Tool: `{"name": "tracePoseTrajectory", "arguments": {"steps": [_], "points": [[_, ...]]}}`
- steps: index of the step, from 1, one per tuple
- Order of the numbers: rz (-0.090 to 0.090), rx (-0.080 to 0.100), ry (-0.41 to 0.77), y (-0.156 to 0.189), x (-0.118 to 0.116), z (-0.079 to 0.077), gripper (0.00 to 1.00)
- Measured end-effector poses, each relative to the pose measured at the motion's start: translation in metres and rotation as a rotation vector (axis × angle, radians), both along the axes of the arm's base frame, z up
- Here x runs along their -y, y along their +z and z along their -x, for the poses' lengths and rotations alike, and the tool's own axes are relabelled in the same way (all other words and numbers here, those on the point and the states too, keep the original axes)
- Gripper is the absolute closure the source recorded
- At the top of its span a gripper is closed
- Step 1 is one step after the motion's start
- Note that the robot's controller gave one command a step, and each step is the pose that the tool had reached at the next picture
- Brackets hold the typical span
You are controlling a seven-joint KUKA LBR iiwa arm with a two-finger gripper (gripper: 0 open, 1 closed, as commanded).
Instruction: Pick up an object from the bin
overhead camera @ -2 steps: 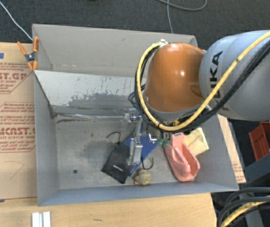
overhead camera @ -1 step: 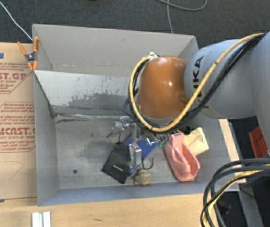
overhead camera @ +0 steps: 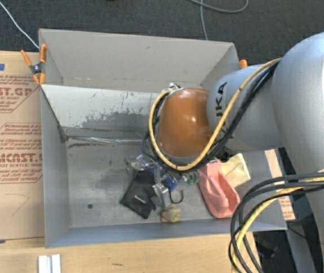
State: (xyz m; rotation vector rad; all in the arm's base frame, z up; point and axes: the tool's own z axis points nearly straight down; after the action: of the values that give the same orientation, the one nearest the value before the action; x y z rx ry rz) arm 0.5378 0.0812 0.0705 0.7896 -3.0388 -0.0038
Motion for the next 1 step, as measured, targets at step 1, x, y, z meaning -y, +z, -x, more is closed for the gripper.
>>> {"name": "tracePoseTrajectory", "arguments": {"steps": [1], "points": [[0.001,0.001,0.071,0.0002,-0.004,-0.0017,0.0]]}}
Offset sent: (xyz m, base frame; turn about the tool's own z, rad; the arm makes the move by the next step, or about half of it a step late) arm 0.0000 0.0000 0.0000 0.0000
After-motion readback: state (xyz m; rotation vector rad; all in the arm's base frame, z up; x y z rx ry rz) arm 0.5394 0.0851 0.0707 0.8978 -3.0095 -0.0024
